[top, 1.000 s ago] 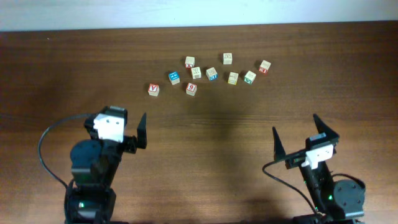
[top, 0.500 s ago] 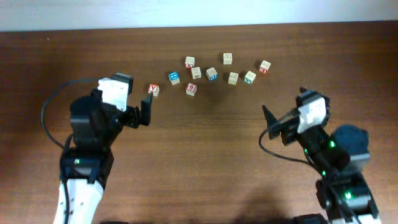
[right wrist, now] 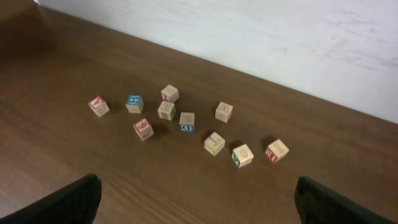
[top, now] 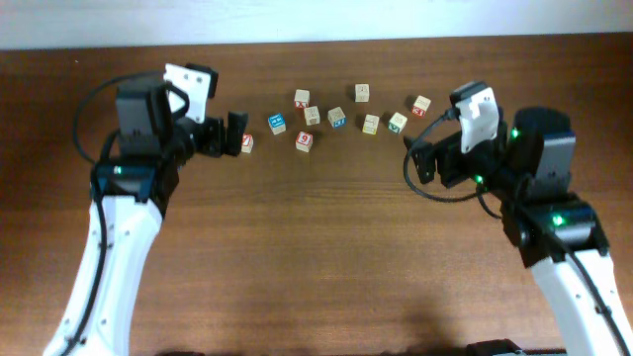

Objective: Rotate 5 blocks
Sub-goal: 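Raise both grippers and move them forward beside the block pile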

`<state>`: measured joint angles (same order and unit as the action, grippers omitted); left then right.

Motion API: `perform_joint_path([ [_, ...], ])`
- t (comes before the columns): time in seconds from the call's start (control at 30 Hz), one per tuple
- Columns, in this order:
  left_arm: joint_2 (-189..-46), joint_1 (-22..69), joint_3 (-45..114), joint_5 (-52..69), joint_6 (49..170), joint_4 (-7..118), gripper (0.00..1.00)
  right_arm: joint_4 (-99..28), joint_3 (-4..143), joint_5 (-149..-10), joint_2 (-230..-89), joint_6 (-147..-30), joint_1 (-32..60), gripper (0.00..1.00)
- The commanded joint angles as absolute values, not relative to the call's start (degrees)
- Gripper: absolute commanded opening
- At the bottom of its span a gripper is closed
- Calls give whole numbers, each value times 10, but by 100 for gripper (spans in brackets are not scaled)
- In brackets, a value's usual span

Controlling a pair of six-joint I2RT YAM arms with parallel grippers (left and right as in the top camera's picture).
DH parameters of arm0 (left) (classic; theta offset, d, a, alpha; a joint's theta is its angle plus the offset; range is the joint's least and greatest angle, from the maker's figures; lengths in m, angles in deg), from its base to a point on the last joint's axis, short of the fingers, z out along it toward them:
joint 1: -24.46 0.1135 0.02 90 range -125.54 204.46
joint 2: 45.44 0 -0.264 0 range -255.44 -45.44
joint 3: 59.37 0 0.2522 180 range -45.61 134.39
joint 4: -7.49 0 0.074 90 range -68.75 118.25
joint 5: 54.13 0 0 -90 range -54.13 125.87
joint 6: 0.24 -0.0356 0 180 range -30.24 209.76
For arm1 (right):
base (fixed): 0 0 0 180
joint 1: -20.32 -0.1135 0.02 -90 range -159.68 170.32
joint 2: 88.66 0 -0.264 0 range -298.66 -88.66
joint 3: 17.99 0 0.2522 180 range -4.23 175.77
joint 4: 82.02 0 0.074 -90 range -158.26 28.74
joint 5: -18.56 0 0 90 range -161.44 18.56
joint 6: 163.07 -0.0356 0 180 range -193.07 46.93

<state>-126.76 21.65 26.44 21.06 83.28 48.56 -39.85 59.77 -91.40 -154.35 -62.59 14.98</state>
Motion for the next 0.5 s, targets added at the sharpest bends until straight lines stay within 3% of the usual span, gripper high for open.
perform_joint_path([
  [0.0,-1314,220,343,201,823,525,99,-368,662,-925,-1581,-631,148,99],
  [0.47,-1427,220,537,202,782,664,99,-221,861,-959,-1751,-631,148,99],
])
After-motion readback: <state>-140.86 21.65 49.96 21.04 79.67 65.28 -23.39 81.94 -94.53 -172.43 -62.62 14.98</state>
